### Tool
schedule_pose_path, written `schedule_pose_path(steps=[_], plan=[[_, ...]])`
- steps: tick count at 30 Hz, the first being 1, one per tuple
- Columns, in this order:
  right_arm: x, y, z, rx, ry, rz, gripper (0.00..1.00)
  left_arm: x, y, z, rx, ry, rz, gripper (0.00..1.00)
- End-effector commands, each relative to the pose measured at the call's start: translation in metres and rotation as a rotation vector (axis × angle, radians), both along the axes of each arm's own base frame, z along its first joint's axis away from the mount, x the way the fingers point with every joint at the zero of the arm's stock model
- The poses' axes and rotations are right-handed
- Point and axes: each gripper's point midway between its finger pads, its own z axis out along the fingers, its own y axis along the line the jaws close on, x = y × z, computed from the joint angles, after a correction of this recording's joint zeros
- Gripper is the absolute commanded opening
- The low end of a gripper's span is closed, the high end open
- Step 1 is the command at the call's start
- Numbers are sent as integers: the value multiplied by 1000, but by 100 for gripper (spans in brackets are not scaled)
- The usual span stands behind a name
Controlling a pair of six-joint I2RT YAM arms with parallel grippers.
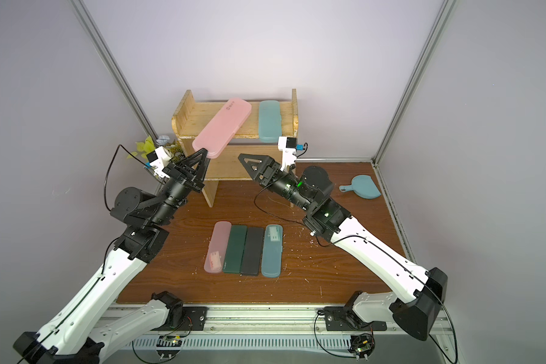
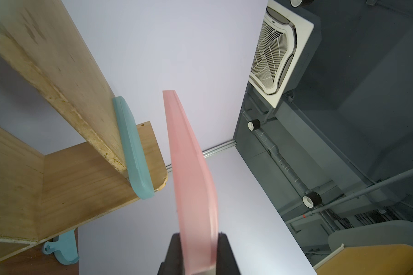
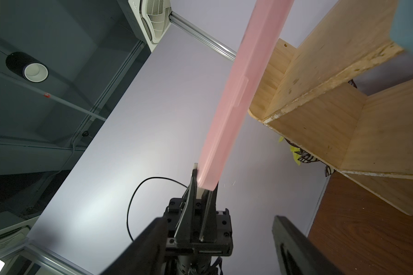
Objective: Remove the pencil cases from the shelf
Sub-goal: Pick up the pencil case from the shelf.
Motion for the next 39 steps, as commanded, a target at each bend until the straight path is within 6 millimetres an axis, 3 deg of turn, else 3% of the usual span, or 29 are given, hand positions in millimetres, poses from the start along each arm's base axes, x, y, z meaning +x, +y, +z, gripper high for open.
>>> schedule_pose_path(steps=[1, 19, 29, 32, 35, 37, 39], plan=[[-2, -8, 37, 112, -22, -30, 75, -25, -5, 19, -16, -89, -73, 0], [14, 0, 52, 198, -18, -90, 55, -56, -24, 13, -21, -124, -215, 0], [16, -1, 43, 242, 7, -85, 26, -56, -34, 11, 7, -145, -251, 0], [16, -3, 37, 249, 24, -85, 21, -55, -37, 9, 20, -146, -261, 1], [14, -5, 32, 242, 32, -89, 20, -52, -39, 5, 32, -134, -262, 18], [14, -8, 27, 235, 37, -98, 20, -49, -39, 0, 39, -115, -252, 46], [13, -13, 19, 216, 45, -117, 19, -44, -38, -6, 53, -86, -235, 63]])
